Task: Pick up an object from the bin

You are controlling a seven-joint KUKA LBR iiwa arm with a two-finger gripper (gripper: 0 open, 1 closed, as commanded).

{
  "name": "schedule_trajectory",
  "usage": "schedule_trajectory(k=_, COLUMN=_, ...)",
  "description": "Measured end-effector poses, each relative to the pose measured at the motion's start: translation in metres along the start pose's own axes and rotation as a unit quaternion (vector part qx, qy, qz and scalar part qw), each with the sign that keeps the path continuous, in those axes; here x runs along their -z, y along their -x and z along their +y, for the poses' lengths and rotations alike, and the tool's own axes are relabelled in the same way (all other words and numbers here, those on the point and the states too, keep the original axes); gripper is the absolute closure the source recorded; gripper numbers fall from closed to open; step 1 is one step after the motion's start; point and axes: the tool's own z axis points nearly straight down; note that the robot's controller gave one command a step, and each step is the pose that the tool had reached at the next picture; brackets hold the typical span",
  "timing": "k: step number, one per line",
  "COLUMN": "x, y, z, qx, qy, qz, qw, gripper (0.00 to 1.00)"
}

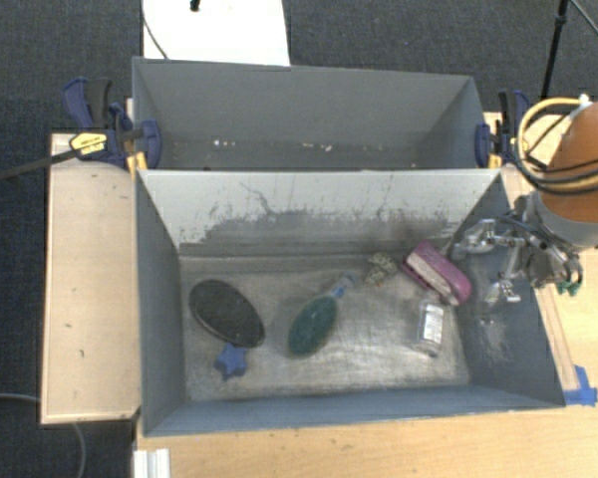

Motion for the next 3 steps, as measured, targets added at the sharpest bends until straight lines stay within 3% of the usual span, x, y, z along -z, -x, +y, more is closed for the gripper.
schedule_trajectory(k=1, x=-0.113, y=-0.022, z=0.016, qx=0.123, qy=0.0, qz=-0.0022, qw=0.9925, gripper=0.0)
schedule_trajectory(k=2, x=-0.111, y=-0.021, z=0.016, qx=0.124, qy=-0.001, qz=-0.0039, qw=0.9923, gripper=1.0)
schedule_trajectory(k=3, x=0.062, y=-0.03, z=0.052, qx=0.337, qy=-0.001, qz=-0.0029, qw=0.9415, gripper=1.0)
